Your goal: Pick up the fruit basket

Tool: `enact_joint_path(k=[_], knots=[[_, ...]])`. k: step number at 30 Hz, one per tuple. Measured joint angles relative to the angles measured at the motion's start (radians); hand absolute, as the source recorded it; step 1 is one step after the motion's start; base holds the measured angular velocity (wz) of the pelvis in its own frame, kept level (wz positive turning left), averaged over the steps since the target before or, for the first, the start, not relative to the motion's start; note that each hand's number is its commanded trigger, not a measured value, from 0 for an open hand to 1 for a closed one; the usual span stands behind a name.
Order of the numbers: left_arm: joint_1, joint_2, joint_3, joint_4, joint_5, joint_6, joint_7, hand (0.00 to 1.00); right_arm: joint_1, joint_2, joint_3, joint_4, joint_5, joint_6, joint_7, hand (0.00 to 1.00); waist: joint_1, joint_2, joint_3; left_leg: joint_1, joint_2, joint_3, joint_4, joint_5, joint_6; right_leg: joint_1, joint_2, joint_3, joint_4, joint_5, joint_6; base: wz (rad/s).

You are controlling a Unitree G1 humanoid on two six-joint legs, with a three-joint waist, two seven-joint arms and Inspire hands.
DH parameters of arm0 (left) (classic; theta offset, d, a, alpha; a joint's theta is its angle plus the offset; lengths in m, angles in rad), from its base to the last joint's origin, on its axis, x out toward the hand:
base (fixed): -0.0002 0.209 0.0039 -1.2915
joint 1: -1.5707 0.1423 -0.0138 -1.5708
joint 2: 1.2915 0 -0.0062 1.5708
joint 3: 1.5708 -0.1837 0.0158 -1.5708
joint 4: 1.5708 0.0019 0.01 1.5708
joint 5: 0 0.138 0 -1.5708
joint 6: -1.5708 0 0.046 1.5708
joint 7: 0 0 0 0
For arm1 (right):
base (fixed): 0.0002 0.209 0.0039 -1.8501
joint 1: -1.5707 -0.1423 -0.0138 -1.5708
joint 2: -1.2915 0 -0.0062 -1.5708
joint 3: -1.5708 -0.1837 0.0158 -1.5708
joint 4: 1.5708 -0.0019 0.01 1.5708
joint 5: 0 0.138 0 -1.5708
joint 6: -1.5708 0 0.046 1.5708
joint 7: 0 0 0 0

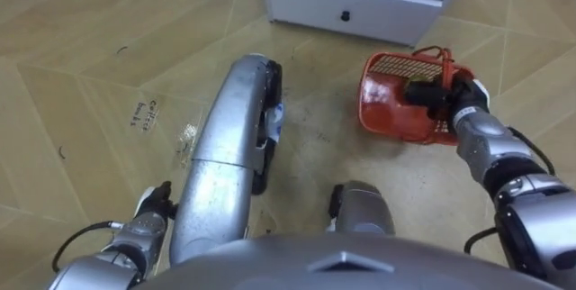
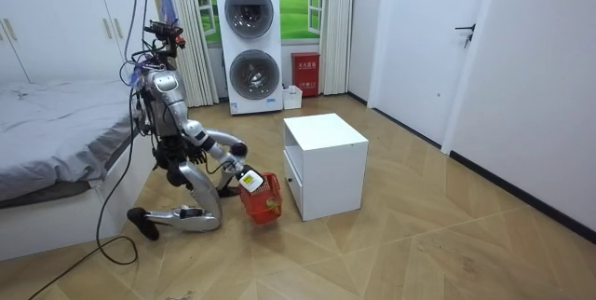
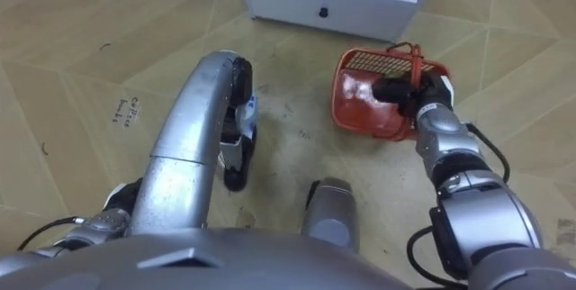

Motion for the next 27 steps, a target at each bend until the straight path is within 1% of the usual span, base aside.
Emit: enact_joint_path(k=[2,3,5,6,7,8,9,10,11,12,13,14,15,16,17,18,19,20,21,22,23,24,25,26,27], knots=[[-0.016,0.009,0.008,0.010,-0.002,-0.003,0.003,0.00,0.000,0.000,0.000,-0.040,-0.001,0.000,-0.005,1.00,-0.003,0.001,0.0005,0.011,-0.003,0.001,0.009,-0.013,0.020,0.027,-0.002,-0.010,-0.020,0.000,0.000,0.07],[-0.020,0.013,0.011,0.010,-0.002,-0.003,0.004,0.00,0.000,0.000,0.000,-0.047,-0.002,0.000,-0.005,1.00,-0.004,0.001,-0.0004,0.013,-0.002,0.002,0.011,-0.017,0.026,0.032,-0.002,-0.011,-0.026,0.000,0.000,0.06],[-0.034,0.026,0.035,0.010,-0.003,-0.004,0.008,0.00,-0.004,-0.009,0.000,-0.081,-0.001,0.000,-0.004,1.00,-0.003,0.009,-0.0009,0.014,-0.001,0.007,0.016,-0.028,0.044,0.044,0.010,-0.005,-0.051,-0.011,-0.001,0.02],[-0.038,0.029,0.036,0.009,-0.005,-0.004,0.008,0.00,-0.009,-0.011,0.000,-0.084,-0.001,0.000,-0.005,1.00,-0.002,0.012,-0.0005,0.013,-0.001,0.007,0.015,-0.030,0.047,0.043,0.014,-0.001,-0.057,-0.013,0.000,0.00],[-0.045,0.035,0.042,0.007,-0.004,-0.003,0.008,0.00,-0.020,-0.014,0.000,-0.090,-0.002,0.000,-0.007,1.00,-0.003,0.021,-0.0019,0.013,0.000,0.007,0.012,-0.035,0.054,0.044,0.028,0.006,-0.077,-0.019,0.006,-0.05],[-0.053,0.036,0.064,0.003,-0.002,-0.002,0.008,0.00,-0.023,-0.020,0.000,-0.110,-0.015,0.000,-0.007,1.00,0.000,0.029,-0.0037,0.013,0.002,0.006,0.001,-0.037,0.059,0.040,0.042,0.014,-0.105,-0.026,0.011,-0.05],[-0.055,0.037,0.071,-0.002,-0.002,-0.001,0.009,0.00,-0.026,-0.022,0.000,-0.118,-0.024,0.000,-0.007,1.00,0.001,0.031,-0.0040,0.016,0.003,0.007,-0.009,-0.038,0.061,0.035,0.047,0.020,-0.122,-0.026,0.013,-0.10],[-0.057,0.037,0.081,-0.017,-0.001,0.001,0.010,0.00,-0.037,-0.022,0.000,-0.125,-0.039,0.000,-0.007,1.00,0.003,0.038,-0.0043,0.027,0.005,0.007,-0.041,-0.036,0.065,0.025,0.059,0.029,-0.169,-0.026,0.013,-0.14],[-0.056,0.033,0.095,-0.021,-0.002,0.002,0.011,0.00,-0.038,-0.022,0.000,-0.133,-0.040,0.001,-0.006,1.00,0.008,0.046,-0.0052,0.052,0.009,0.006,-0.089,-0.032,0.071,0.025,0.062,0.029,-0.243,-0.026,0.013,-0.22],[-0.055,0.031,0.097,-0.023,-0.002,0.002,0.014,0.00,-0.039,-0.022,0.000,-0.139,-0.040,0.001,-0.006,1.00,0.013,0.050,-0.0057,0.068,0.014,0.005,-0.116,-0.030,0.073,0.024,0.063,0.031,-0.285,-0.026,0.013,-0.35],[-0.046,0.028,0.102,-0.023,-0.002,0.005,0.023,0.00,-0.044,-0.022,0.000,-0.152,-0.040,0.001,-0.004,1.00,0.018,0.058,-0.0073,0.102,0.023,0.004,-0.179,-0.025,0.073,0.027,0.065,0.034,-0.384,-0.026,0.014,-0.44],[-0.026,0.026,0.107,-0.028,0.008,0.010,0.032,0.00,-0.046,-0.025,0.000,-0.166,-0.039,0.001,-0.004,1.00,0.018,0.061,-0.0090,0.141,0.025,0.007,-0.255,-0.011,0.076,0.039,0.059,0.033,-0.495,-0.023,0.019,-0.40],[-0.016,0.024,0.112,-0.036,0.013,0.012,0.036,0.00,-0.046,-0.028,0.000,-0.169,-0.040,0.001,-0.004,1.00,0.017,0.064,-0.0106,0.164,0.026,0.008,-0.293,-0.005,0.079,0.052,0.056,0.030,-0.557,-0.023,0.021,-0.37],[0.003,0.019,0.126,-0.046,0.027,0.016,0.042,0.00,-0.046,-0.035,0.000,-0.181,-0.042,0.002,-0.005,1.00,0.014,0.067,-0.0125,0.209,0.032,0.011,-0.372,0.009,0.083,0.081,0.054,0.030,-0.687,-0.021,0.025,-0.40],[0.019,0.018,0.140,-0.053,0.036,0.023,0.044,0.00,-0.046,-0.040,-0.003,-0.208,-0.046,0.002,-0.006,1.00,0.012,0.066,-0.0132,0.254,0.030,0.017,-0.449,0.026,0.083,0.116,0.044,0.029,-0.818,-0.016,0.032,-0.42],[0.027,0.018,0.145,-0.052,0.042,0.027,0.045,0.00,-0.045,-0.039,-0.008,-0.221,-0.047,0.002,-0.006,1.00,0.011,0.065,-0.0131,0.282,0.030,0.023,-0.486,0.032,0.084,0.138,0.042,0.023,-0.882,-0.010,0.039,-0.40],[0.041,0.016,0.154,-0.053,0.056,0.031,0.047,0.00,-0.038,-0.039,-0.025,-0.247,-0.056,0.002,-0.006,1.00,0.007,0.064,-0.0136,0.335,0.029,0.035,-0.557,0.044,0.087,0.187,0.039,0.024,-1.006,0.014,0.050,-0.31],[0.061,0.017,0.169,-0.069,0.068,0.032,0.049,0.00,-0.019,-0.040,-0.042,-0.279,-0.061,0.002,-0.007,1.00,0.003,0.061,-0.0151,0.389,0.022,0.043,-0.622,0.053,0.089,0.231,0.035,0.024,-1.105,0.056,0.051,-0.26],[0.073,0.019,0.178,-0.083,0.077,0.033,0.050,0.00,-0.007,-0.040,-0.051,-0.296,-0.064,0.002,-0.008,1.00,0.003,0.057,-0.0163,0.418,0.020,0.050,-0.654,0.058,0.092,0.249,0.031,0.025,-1.144,0.088,0.051,-0.23],[0.102,0.018,0.198,-0.125,0.095,0.039,0.054,0.00,0.026,-0.038,-0.071,-0.348,-0.074,0.002,-0.008,1.00,0.003,0.052,-0.0195,0.470,0.018,0.059,-0.710,0.064,0.095,0.271,0.022,0.023,-1.199,0.160,0.048,-0.23],[0.133,0.017,0.220,-0.167,0.103,0.048,0.054,0.00,0.062,-0.038,-0.079,-0.396,-0.078,0.001,-0.007,1.00,0.000,0.050,-0.0208,0.525,0.016,0.062,-0.760,0.066,0.097,0.295,0.022,0.023,-1.238,0.247,0.047,-0.25],[0.142,0.017,0.229,-0.178,0.106,0.052,0.055,0.00,0.076,-0.037,-0.079,-0.412,-0.078,0.001,-0.006,1.00,0.000,0.048,-0.0214,0.556,0.016,0.065,-0.787,0.067,0.097,0.305,0.023,0.024,-1.252,0.298,0.047,-0.24],[0.153,0.017,0.245,-0.188,0.107,0.059,0.059,0.00,0.107,-0.035,-0.079,-0.437,-0.078,0.001,-0.005,1.00,0.002,0.046,-0.0255,0.620,0.016,0.067,-0.849,0.073,0.099,0.312,0.025,0.023,-1.267,0.428,0.049,-0.19],[0.154,0.017,0.254,-0.190,0.107,0.062,0.069,0.00,0.141,-0.032,-0.083,-0.458,-0.091,0.001,-0.001,1.00,0.004,0.044,-0.0257,0.697,0.012,0.066,-0.926,0.086,0.100,0.310,0.025,0.016,-1.266,0.595,0.048,-0.17],[0.154,0.018,0.254,-0.191,0.106,0.062,0.074,0.00,0.154,-0.032,-0.087,-0.464,-0.110,0.002,0.002,1.00,0.005,0.044,-0.0260,0.733,0.011,0.060,-0.965,0.095,0.100,0.304,0.026,0.015,-1.262,0.659,0.057,-0.20]])
